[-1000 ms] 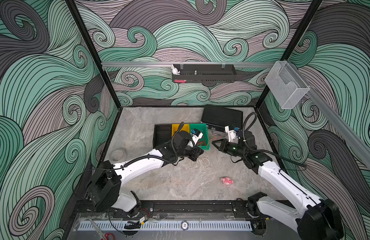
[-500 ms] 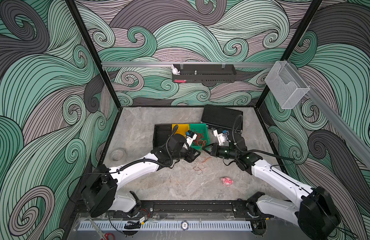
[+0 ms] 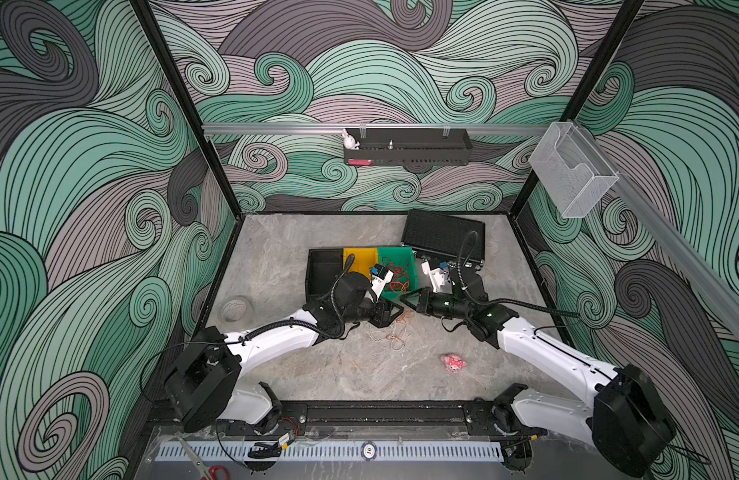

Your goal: Untangle the cables

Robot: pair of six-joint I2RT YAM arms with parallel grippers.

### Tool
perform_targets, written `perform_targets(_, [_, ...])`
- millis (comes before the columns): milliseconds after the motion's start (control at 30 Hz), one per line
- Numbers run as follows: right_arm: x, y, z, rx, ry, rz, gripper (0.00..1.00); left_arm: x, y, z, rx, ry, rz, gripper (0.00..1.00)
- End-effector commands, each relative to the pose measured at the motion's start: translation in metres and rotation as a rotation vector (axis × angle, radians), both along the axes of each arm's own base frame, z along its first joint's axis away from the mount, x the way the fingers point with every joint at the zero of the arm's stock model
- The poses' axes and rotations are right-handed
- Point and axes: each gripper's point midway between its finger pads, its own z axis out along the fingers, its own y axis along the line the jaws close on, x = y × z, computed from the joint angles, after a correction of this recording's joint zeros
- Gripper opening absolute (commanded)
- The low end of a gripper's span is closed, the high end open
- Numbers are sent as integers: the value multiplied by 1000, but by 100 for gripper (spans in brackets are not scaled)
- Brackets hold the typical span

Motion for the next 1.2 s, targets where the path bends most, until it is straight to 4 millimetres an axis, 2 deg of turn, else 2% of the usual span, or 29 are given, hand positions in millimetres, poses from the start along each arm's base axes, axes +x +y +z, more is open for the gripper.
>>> perform_targets(0, [4, 6, 12, 26, -30, -1, 1, 4, -8, 6, -40, -41, -30, 52])
perform_targets(33, [4, 7, 11, 29, -28, 1, 1, 5, -9, 8, -38, -54, -35, 52])
perform_targets(200, [4, 12, 17, 50, -32, 12, 1, 8, -16, -13, 37, -59, -93, 53])
perform_targets(300, [2, 14, 20, 61, -29, 18, 1, 10, -16, -18, 61, -76, -98, 56])
perform_targets(533, [1, 14, 20, 72, -18, 18, 1, 15, -12, -10, 63, -154, -83, 54])
perform_targets(733, [3, 17, 16, 83, -2, 22, 1, 6, -19, 4, -3, -179, -138, 50])
perform_targets(833, [2, 17, 16, 83, 0, 20, 1, 6, -12, 3, 25, -194, -129, 48])
perform_targets(967, [4, 17, 14, 80, 1, 17, 1, 2, -11, 0, 32, -192, -144, 41])
perform_targets(1033, [4, 17, 14, 77, 2, 16, 1, -1, -8, 13, 19, -215, -146, 41])
perform_targets(1167, [3, 17, 15, 79, 0, 20, 1, -3, 2, 14, 33, -225, -119, 48])
